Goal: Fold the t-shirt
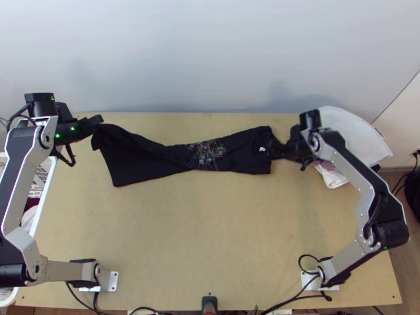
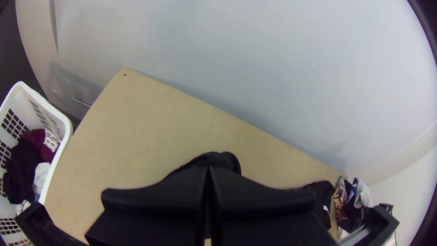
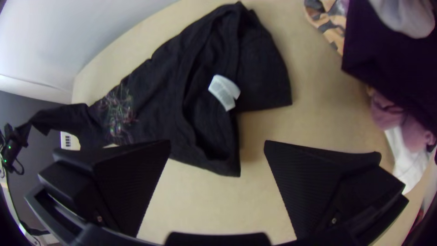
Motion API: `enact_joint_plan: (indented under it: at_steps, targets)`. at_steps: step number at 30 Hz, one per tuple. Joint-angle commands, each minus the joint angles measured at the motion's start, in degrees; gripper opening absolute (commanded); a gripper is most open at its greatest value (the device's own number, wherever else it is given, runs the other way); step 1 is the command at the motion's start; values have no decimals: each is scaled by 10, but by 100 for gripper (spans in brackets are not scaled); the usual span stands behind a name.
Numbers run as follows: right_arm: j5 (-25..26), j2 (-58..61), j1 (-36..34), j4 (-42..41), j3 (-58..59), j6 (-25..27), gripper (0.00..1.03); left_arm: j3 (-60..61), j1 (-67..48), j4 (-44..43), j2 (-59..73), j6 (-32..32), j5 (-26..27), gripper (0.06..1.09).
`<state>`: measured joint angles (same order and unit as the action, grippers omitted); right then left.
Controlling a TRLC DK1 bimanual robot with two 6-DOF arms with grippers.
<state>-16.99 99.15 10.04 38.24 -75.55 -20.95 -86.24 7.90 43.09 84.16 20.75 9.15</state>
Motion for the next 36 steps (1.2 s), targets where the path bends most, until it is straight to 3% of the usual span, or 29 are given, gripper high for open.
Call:
enact_joint_plan:
  at_steps: [1,8,10,13,14,22,36]
  targets:
    - [-2,-27,48,-2,77,10,95,14,-4,-5,4,1,-4,10]
    - [-1,32,68,-43,66,11,90,17,-5,-4,-3,1,-4,10]
    - [-1,47,68,-48,49,18,72,17,-5,-4,-6,0,-5,10]
    - [-1,49,67,-64,31,28,14,17,-2,-3,-8,-2,-7,10]
    - [-1,48,64,-63,28,32,3,18,1,-2,-9,-3,-7,10]
    - [0,-59,29,-33,16,15,3,2,17,10,-29,-4,-7,10]
    - [-54,-206,27,209,-210,15,3,-65,25,93,-131,-4,-7,10]
